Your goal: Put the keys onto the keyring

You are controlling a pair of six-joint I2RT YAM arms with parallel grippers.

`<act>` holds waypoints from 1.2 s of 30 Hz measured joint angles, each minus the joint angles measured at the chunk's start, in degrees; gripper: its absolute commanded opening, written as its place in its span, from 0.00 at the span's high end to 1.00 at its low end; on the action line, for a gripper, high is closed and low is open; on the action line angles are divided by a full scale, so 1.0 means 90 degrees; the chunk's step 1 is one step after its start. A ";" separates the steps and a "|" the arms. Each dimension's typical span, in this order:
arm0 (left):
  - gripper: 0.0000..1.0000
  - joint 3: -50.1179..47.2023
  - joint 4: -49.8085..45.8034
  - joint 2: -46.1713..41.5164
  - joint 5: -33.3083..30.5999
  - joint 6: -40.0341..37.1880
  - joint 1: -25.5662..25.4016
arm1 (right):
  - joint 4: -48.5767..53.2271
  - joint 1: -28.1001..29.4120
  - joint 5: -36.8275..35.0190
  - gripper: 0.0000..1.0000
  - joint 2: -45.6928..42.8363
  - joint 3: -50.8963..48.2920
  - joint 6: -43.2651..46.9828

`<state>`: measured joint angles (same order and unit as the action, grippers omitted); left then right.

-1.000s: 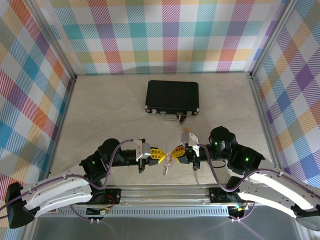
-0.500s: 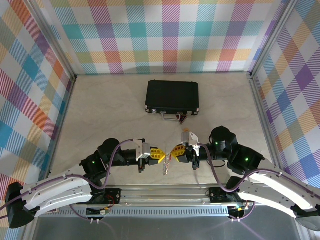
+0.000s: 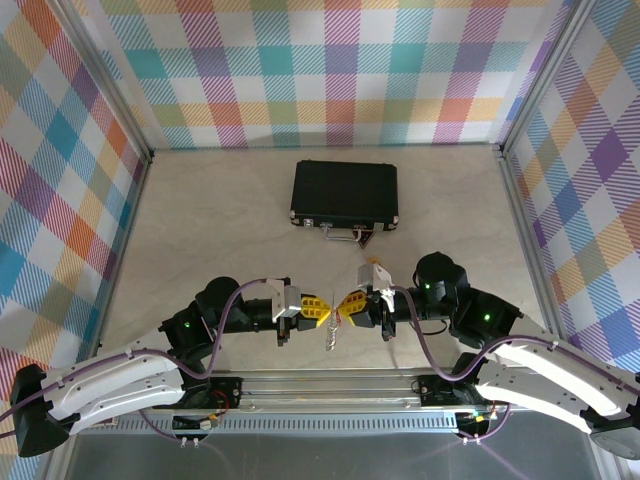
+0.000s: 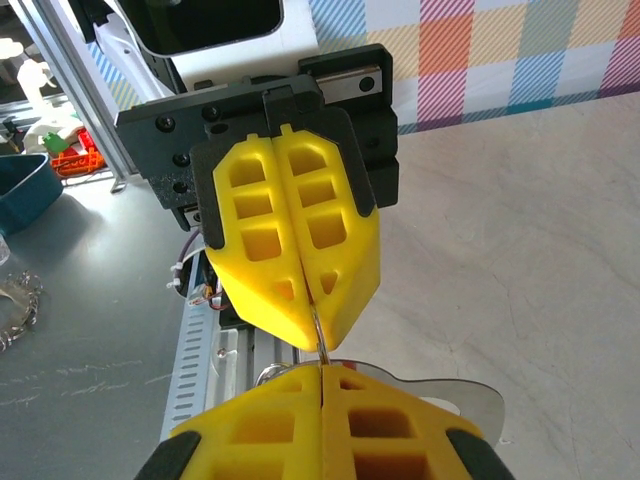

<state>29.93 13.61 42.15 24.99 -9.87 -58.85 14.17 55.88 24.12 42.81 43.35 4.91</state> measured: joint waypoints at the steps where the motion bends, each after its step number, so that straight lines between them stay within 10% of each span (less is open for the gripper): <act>1: 1.00 0.0000 0.0000 0.0000 0.0002 0.0000 0.0000 | -0.0010 0.0000 -0.0002 1.00 -0.0027 -0.0005 -0.0007; 36: 1.00 0.0000 0.0002 0.0000 0.0002 0.0002 0.0000 | -0.0126 0.0000 -0.0129 1.00 -0.0316 -0.0141 -0.0114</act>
<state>29.93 13.63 42.15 25.02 -9.85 -58.85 13.04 55.88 22.96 39.97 42.09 3.88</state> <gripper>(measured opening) 0.061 0.044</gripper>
